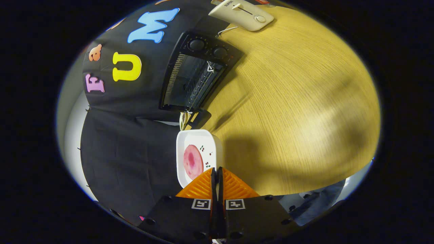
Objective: Open the toaster oven, put the food inside, and close the toaster oven door.
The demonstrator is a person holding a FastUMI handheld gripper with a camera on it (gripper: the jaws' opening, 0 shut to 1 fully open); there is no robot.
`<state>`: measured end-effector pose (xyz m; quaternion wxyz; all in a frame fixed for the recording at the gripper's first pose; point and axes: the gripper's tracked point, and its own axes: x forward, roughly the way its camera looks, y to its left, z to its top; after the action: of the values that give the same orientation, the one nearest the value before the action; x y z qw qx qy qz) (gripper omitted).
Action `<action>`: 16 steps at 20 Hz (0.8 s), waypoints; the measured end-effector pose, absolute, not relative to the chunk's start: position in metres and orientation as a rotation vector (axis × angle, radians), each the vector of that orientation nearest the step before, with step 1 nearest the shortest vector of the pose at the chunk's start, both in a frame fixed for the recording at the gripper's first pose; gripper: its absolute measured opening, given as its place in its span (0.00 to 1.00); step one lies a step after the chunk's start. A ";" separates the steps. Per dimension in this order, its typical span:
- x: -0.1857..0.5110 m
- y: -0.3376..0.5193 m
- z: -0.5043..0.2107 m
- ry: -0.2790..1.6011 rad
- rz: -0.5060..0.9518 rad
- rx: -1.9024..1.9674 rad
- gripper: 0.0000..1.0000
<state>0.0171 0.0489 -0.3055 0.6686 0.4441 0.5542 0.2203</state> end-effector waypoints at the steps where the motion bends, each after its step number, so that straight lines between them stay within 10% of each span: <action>1: 0.017 0.058 -0.300 1.220 0.479 1.019 0.02; 16: 0.102 0.132 -0.291 0.933 0.075 1.236 0.02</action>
<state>0.1017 0.1319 -0.2915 0.7145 0.5578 0.4210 0.0337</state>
